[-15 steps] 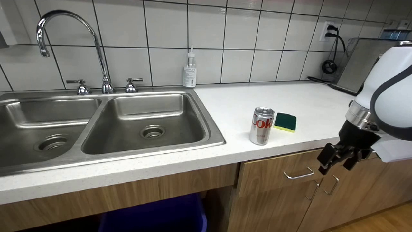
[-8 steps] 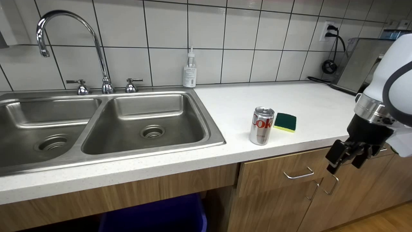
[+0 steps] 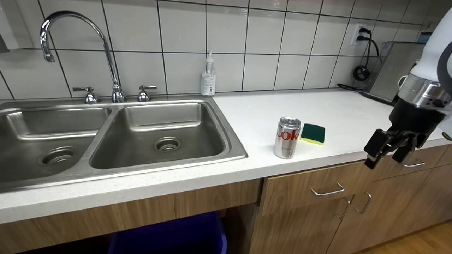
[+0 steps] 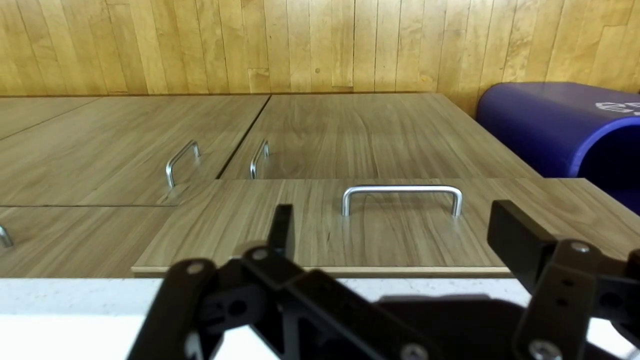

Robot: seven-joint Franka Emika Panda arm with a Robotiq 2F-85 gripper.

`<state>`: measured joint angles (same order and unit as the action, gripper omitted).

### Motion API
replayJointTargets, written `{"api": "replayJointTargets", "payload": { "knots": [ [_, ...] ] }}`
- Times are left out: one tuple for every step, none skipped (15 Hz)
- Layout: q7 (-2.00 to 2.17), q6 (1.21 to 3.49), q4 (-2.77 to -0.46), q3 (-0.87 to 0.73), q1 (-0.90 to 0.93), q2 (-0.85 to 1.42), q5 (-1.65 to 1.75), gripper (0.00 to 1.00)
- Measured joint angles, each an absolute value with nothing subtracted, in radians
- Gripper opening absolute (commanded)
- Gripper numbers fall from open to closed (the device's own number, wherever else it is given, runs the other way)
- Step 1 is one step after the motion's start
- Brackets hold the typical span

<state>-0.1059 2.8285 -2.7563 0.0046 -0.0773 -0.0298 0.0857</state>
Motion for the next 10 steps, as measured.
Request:
{"api": "replayJointTargets", "payload": {
  "knots": [
    [-0.104,2.815,-2.756,0.004,-0.076,-0.05,0.086,1.0],
    [-0.103,2.805,-2.756,0.004,-0.076,-0.067,0.086,1.0],
    [-0.102,2.796,-2.756,0.004,-0.076,-0.083,0.086,1.0],
    [-0.102,2.789,-2.756,0.004,-0.076,-0.096,0.086,1.0],
    [-0.101,2.781,-2.756,0.004,-0.076,-0.109,0.086,1.0],
    [-0.1,2.775,-2.756,0.004,-0.076,-0.119,0.086,1.0],
    [-0.1,2.769,-2.756,0.004,-0.076,-0.127,0.086,1.0],
    [-0.099,2.764,-2.756,0.004,-0.076,-0.132,0.086,1.0],
    [-0.099,2.763,-2.756,0.004,-0.076,-0.135,0.086,1.0],
    [-0.099,2.762,-2.756,0.004,-0.076,-0.135,0.086,1.0]
  ]
}}
